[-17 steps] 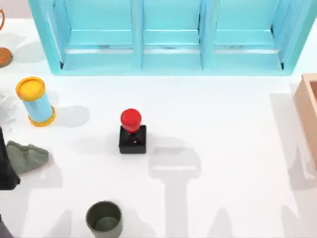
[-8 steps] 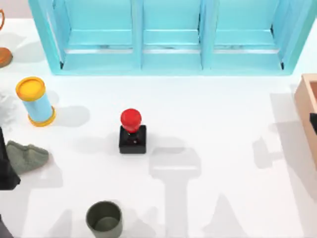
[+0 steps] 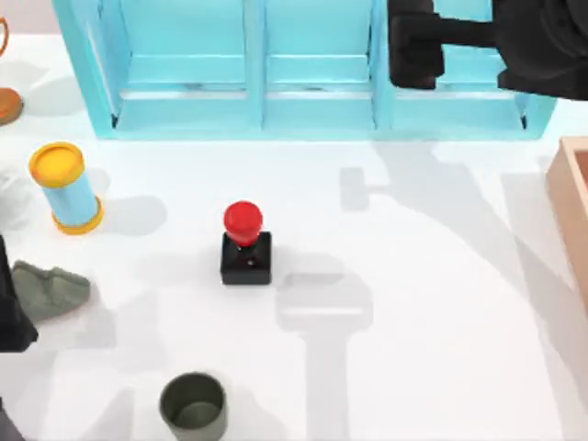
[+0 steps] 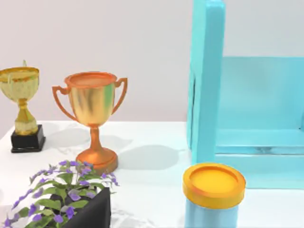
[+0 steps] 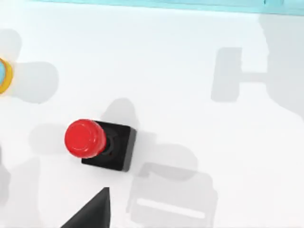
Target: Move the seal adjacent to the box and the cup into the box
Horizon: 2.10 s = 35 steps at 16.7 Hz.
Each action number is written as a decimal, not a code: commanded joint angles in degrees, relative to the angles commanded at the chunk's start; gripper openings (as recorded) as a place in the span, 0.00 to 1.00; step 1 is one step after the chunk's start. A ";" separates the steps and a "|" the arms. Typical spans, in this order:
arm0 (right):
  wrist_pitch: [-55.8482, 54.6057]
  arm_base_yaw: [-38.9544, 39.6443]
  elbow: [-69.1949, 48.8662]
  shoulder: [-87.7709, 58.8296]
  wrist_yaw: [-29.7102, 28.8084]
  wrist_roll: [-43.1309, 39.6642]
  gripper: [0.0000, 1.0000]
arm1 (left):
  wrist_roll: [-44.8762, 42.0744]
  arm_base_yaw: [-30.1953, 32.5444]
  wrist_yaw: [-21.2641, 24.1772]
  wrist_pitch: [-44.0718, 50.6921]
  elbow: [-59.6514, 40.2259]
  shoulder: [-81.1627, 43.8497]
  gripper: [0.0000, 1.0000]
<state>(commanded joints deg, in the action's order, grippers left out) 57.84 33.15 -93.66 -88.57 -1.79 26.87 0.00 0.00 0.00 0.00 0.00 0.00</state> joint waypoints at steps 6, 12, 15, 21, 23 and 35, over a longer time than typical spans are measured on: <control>16.61 9.07 -38.72 -33.04 -2.55 12.52 1.00 | 0.00 0.00 0.00 0.00 0.00 0.00 1.00; 30.85 14.59 -64.85 -57.70 -6.01 20.87 1.00 | 0.00 0.00 0.00 0.00 0.00 0.00 1.00; 35.33 15.84 -71.11 -64.28 -7.24 22.83 1.00 | 0.00 0.00 0.00 0.00 0.00 0.00 1.00; 36.49 16.11 -72.51 -65.87 -7.57 23.27 1.00 | 0.00 0.00 0.00 0.00 0.00 0.00 1.00; 36.41 15.80 -72.55 -66.17 -7.48 23.20 1.00 | 0.00 0.00 0.00 0.00 0.00 0.00 1.00; 42.21 14.90 -99.52 -87.03 -7.74 22.10 1.00 | 0.00 0.00 0.00 0.00 0.00 0.00 1.00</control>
<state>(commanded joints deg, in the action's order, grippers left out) 100.05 48.05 -193.18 -175.61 -9.53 48.97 0.00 0.00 0.00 0.00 0.00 0.00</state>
